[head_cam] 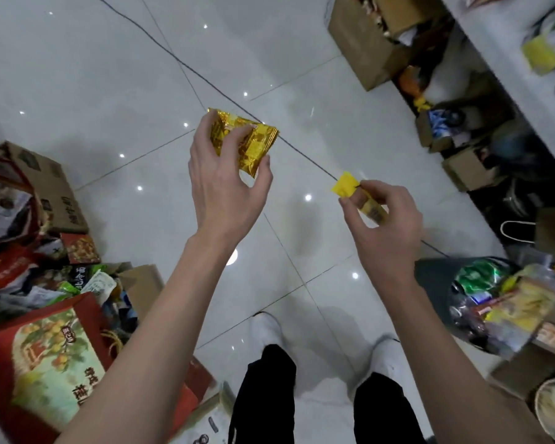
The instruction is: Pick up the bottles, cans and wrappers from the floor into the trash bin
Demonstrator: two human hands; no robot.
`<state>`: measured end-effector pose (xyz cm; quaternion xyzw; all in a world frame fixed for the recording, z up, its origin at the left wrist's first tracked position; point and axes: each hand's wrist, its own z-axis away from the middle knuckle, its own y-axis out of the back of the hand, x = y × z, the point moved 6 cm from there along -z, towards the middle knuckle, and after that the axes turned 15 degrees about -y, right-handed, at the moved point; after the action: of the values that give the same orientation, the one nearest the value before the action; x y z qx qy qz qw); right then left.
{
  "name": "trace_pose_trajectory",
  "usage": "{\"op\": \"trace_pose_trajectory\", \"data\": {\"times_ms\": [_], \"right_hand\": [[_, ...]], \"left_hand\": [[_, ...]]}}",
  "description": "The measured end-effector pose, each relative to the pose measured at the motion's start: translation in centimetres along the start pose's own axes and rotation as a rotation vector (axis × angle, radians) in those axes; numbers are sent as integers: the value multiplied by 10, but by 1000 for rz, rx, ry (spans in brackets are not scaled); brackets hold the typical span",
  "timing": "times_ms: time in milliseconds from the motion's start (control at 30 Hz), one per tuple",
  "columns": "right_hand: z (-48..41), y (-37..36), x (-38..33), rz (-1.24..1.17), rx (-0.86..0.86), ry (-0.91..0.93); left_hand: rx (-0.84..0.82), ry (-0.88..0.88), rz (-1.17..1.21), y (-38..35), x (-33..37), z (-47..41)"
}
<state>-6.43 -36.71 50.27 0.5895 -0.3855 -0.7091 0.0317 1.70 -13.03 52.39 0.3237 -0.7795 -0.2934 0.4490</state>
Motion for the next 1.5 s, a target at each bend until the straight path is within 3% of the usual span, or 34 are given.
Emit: {"op": "trace_pose_trajectory", "data": {"times_ms": [433,633,833,1133,1300,1500], "right_hand": [[9,276,234,61,389,-328],[17,348,343,-28,509,-521],[10,346,434,-106,588,-625],[10,303,516,-143,574,-701],[8,298,525,-82,598,-676],[3,314,499,-5,645,-574]], "left_hand": [[-342,-252,302,-245,293,93],[-499,-317,363,-344,389,153],[-606,-358,374,-430,419,203],[-706,-339,403,-506,402,248],[-744,-401,418,-515,400,252],[-664,-424,446,-494,415,223]]}}
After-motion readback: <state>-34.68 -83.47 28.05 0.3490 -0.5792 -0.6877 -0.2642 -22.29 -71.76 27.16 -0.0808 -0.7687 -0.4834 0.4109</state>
